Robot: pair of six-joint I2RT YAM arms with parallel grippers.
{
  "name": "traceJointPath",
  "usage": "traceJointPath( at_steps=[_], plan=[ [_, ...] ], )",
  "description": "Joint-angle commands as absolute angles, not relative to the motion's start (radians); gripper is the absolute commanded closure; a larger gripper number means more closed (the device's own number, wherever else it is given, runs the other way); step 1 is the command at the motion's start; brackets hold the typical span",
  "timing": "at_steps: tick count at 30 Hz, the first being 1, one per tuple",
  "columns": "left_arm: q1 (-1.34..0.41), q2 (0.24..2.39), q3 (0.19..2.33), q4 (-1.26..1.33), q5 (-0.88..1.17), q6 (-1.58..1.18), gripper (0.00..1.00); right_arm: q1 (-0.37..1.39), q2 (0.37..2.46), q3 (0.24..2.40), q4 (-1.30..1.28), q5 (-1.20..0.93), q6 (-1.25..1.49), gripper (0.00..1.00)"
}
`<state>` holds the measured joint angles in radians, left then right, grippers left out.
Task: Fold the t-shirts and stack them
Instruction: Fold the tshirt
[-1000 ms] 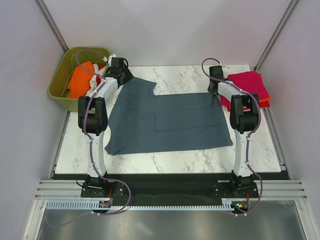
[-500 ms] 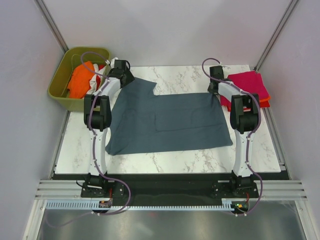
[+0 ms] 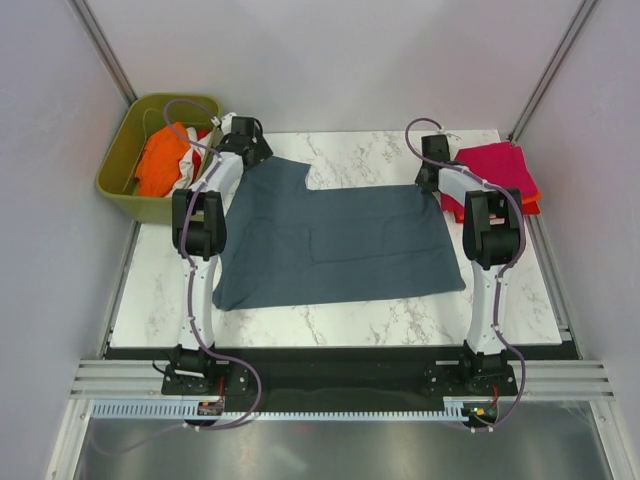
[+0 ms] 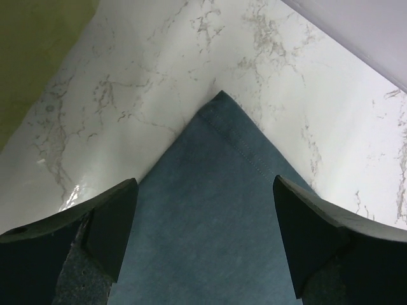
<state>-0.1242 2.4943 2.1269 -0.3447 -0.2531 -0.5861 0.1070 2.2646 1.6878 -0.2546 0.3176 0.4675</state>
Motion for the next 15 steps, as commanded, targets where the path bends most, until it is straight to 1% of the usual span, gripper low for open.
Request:
traceJointPath(
  at_steps=[1, 5, 8, 11, 13, 15],
  plan=[
    [-0.115, 2.511, 2.181, -0.426, -0.307, -0.572, 0.06, 0.110, 2.200, 1.646, -0.253, 0.282, 0.480, 0.94],
    [-0.107, 2.505, 2.169, -0.439, -0.305, -0.568, 0.08, 0.109, 2.183, 1.625, -0.245, 0.278, 0.479, 0.93],
    [-0.106, 2.505, 2.169, -0.448, -0.301, -0.555, 0.11, 0.110, 2.183, 1.621, -0.242, 0.265, 0.482, 0.94],
    [-0.104, 2.502, 2.164, -0.478, -0.296, -0.546, 0.12, 0.109, 2.158, 1.595, -0.236, 0.255, 0.486, 0.94],
    [-0.101, 2.510, 2.169, -0.497, -0.266, -0.546, 0.12, 0.109, 2.135, 1.565, -0.224, 0.252, 0.486, 0.94],
    [-0.094, 2.516, 2.172, -0.509, -0.227, -0.552, 0.16, 0.109, 2.126, 1.554, -0.213, 0.255, 0.486, 0.94]
  ],
)
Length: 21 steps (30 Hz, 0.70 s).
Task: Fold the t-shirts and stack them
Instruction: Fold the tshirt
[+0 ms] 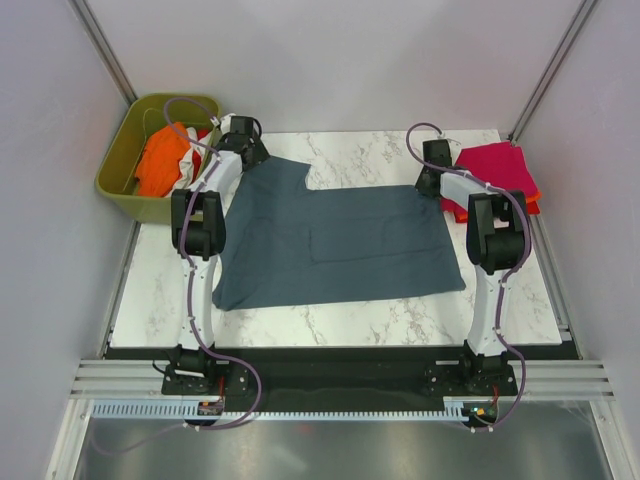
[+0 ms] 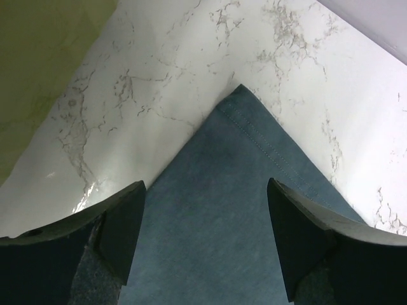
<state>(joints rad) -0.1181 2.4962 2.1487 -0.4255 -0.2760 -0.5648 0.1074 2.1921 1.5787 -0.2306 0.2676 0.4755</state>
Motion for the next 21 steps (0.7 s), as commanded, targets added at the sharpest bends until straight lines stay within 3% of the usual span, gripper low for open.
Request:
traceJointPath(
  at_steps=[1, 13, 21],
  plan=[
    [-0.094, 2.520, 2.172, -0.512, -0.213, -0.555, 0.17, 0.109, 2.123, 1.552, -0.215, 0.253, 0.486, 0.94],
    [-0.095, 2.513, 2.158, -0.542, -0.218, -0.572, 0.27, 0.110, 2.106, 1.531, -0.195, 0.236, 0.491, 0.95],
    [-0.141, 2.485, 2.137, -0.471, -0.279, -0.460, 0.22, 0.109, 2.111, 1.525, -0.186, 0.212, 0.495, 0.95]
  ],
)
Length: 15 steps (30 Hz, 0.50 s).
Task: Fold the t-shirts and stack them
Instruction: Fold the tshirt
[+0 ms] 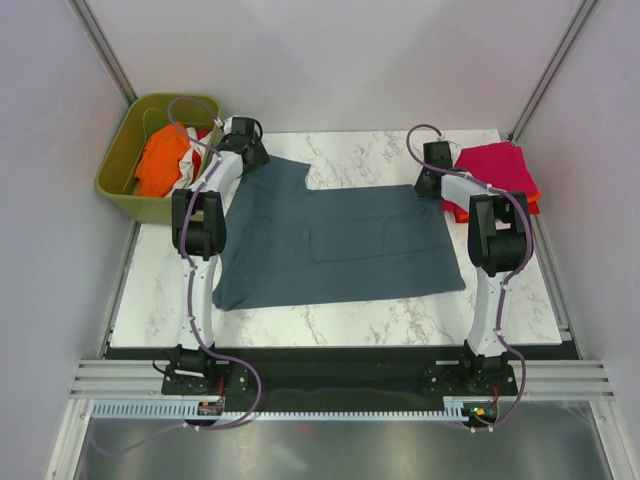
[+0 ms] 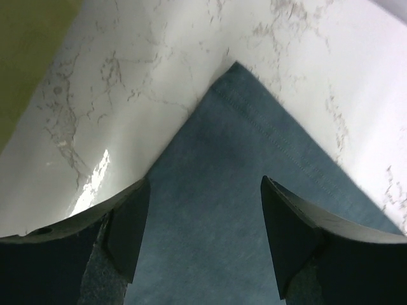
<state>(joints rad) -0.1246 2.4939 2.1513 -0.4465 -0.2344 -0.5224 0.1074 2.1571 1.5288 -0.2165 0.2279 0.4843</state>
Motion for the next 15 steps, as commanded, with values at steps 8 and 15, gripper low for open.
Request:
traceJointPath(
  at_steps=[8, 15],
  plan=[
    [-0.166, 2.485, 2.132, -0.483, -0.291, -0.425, 0.21, 0.106, 2.105, 1.516, -0.176, 0.201, 0.502, 0.95],
    [-0.160, 2.523, 2.196, -0.541, -0.265, -0.431, 0.30, 0.101, 2.097, 1.503, -0.167, 0.189, 0.506, 0.95]
  ],
)
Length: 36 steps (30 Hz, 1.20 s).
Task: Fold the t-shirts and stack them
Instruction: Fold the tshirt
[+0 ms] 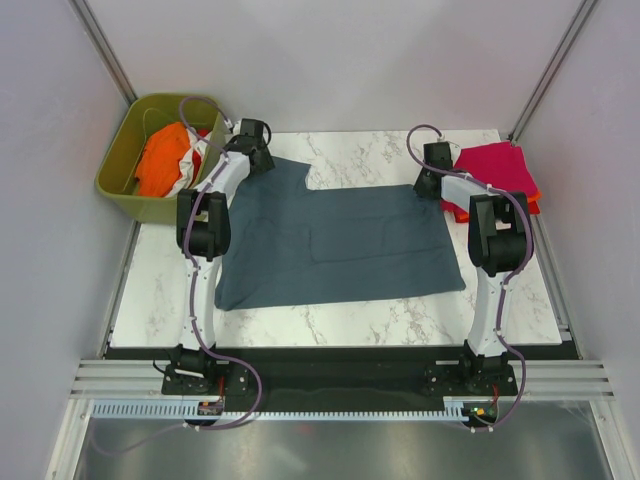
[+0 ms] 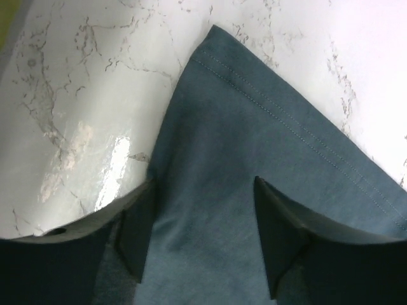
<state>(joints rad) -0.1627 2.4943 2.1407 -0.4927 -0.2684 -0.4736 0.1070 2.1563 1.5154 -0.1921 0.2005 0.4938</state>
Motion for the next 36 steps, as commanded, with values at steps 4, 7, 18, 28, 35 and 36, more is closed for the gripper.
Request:
traceJointPath(
  at_steps=[4, 7, 18, 28, 35, 36],
  plan=[
    [-0.160, 2.526, 2.206, -0.555, -0.261, -0.430, 0.55, 0.098, 2.091, 1.491, -0.161, 0.187, 0.509, 0.95],
    [-0.158, 2.523, 2.201, -0.554, -0.262, -0.434, 0.70, 0.097, 2.085, 1.488, -0.158, 0.186, 0.511, 0.96],
    [-0.161, 2.447, 2.119, -0.408, -0.285, -0.403, 0.98, 0.094, 2.066, 1.477, -0.158, 0.161, 0.499, 1.00],
    [-0.181, 2.171, 1.701, 0.023, -0.284, -0.310, 0.98, 0.092, 2.005, 1.468, -0.176, 0.146, 0.488, 1.00],
    [-0.186, 2.094, 1.593, 0.095, -0.265, -0.295, 0.98, 0.081, 1.970, 1.425, -0.199, 0.144, 0.497, 1.00],
    [-0.186, 2.079, 1.569, 0.116, -0.262, -0.290, 0.98, 0.080, 1.965, 1.424, -0.204, 0.141, 0.499, 1.00]
  ],
)
